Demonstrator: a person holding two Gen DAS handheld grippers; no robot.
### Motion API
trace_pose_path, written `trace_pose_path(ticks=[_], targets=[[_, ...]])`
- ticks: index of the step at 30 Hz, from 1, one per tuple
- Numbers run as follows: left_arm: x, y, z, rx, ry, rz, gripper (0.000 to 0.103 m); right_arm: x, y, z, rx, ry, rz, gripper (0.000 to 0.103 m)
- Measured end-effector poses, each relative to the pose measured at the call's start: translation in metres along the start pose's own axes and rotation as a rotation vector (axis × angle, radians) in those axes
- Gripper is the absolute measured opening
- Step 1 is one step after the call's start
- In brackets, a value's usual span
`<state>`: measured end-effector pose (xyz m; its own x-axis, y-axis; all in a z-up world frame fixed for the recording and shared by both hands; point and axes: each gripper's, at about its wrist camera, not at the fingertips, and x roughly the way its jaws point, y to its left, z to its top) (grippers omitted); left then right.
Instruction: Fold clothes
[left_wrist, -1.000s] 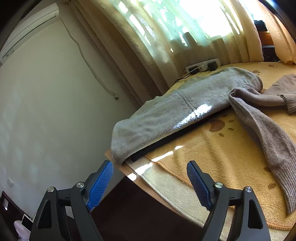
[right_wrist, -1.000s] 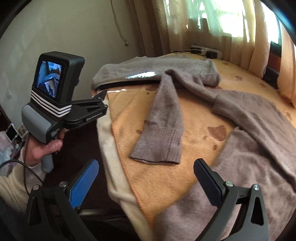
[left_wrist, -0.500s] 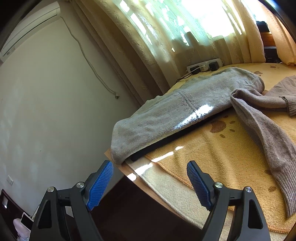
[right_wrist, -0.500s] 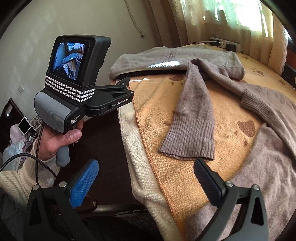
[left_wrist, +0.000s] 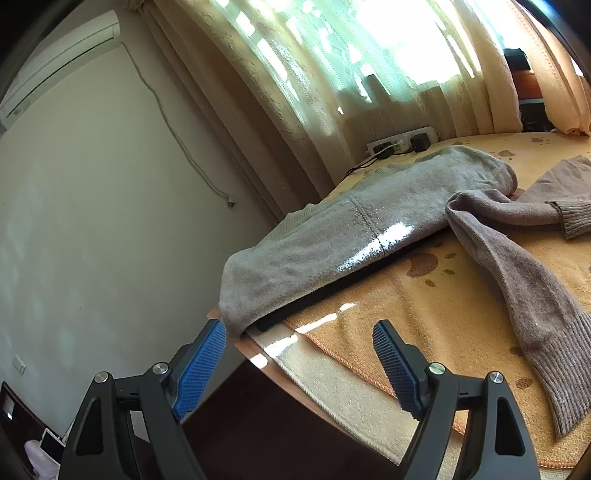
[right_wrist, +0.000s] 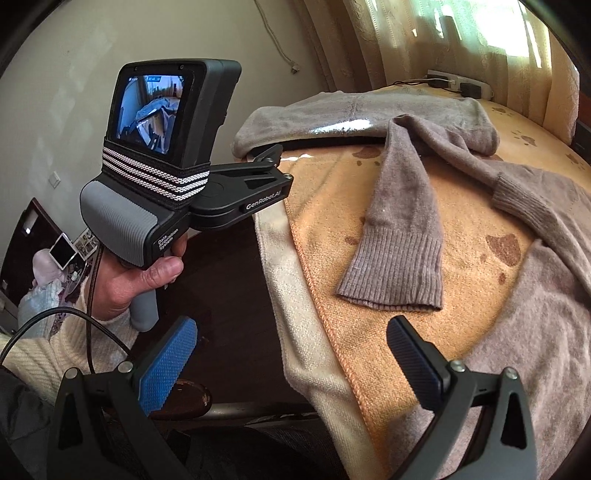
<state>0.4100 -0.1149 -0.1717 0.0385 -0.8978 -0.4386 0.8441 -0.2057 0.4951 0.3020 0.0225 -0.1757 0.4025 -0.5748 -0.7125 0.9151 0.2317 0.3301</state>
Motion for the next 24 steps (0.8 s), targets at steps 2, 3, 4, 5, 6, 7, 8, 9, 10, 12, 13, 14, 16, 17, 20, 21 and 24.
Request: trace_pose_path(ticks=[2,3,4,5,6,7,8,9,10,12,13,14,16,17,20,21,24], targets=[[-0.001,0.000,0.000,-0.001,0.001,-0.004,0.084,0.000,0.004,-0.001,-0.001,0.000,0.015,0.103],[-0.002,0.000,0.000,-0.002,0.003,-0.009,0.084,0.000,0.006,-0.001,-0.008,0.001,0.018,0.103],[-0.002,0.000,0.000,-0.004,0.005,-0.014,0.084,0.000,0.008,-0.001,-0.016,0.002,0.020,0.103],[-0.002,0.000,0.000,-0.006,0.007,-0.018,0.084,0.001,0.011,-0.001,-0.023,0.004,0.024,0.103],[-0.002,0.000,-0.001,-0.007,0.009,-0.019,0.084,0.002,0.014,-0.001,-0.030,0.007,0.028,0.103],[-0.002,0.001,-0.001,-0.008,0.011,-0.020,0.084,0.003,0.017,-0.001,-0.038,0.010,0.030,0.103],[-0.001,0.001,-0.001,-0.009,0.013,-0.020,0.084,0.005,0.020,-0.001,-0.046,0.013,0.031,0.103],[-0.001,0.001,-0.001,-0.010,0.015,-0.021,0.084,0.006,0.023,-0.001,-0.056,0.017,0.027,0.103],[-0.001,0.001,-0.002,-0.012,0.018,-0.023,0.084,0.007,0.025,-0.001,-0.068,0.020,0.024,0.103],[-0.001,0.002,-0.003,-0.016,0.024,-0.027,0.084,0.009,0.031,-0.001,-0.092,0.023,0.010,0.103],[-0.001,0.003,-0.003,-0.018,0.027,-0.029,0.084,0.009,0.033,-0.002,-0.102,0.022,0.001,0.103],[-0.001,0.003,-0.003,-0.020,0.029,-0.031,0.084,0.009,0.035,-0.002,-0.112,0.021,-0.012,0.103],[-0.001,0.004,-0.003,-0.023,0.032,-0.034,0.084,0.009,0.037,-0.002,-0.127,0.013,-0.054,0.103],[-0.001,0.004,-0.003,-0.024,0.032,-0.036,0.084,0.009,0.038,-0.002,-0.133,0.006,-0.083,0.103],[-0.002,0.004,-0.004,-0.025,0.032,-0.040,0.084,0.007,0.036,0.000,-0.132,-0.009,-0.135,0.103],[-0.002,0.004,-0.004,-0.024,0.031,-0.041,0.084,0.006,0.034,0.001,-0.125,-0.012,-0.139,0.103],[-0.003,0.003,-0.004,-0.023,0.030,-0.045,0.084,0.004,0.031,0.002,-0.113,-0.019,-0.156,0.103]])
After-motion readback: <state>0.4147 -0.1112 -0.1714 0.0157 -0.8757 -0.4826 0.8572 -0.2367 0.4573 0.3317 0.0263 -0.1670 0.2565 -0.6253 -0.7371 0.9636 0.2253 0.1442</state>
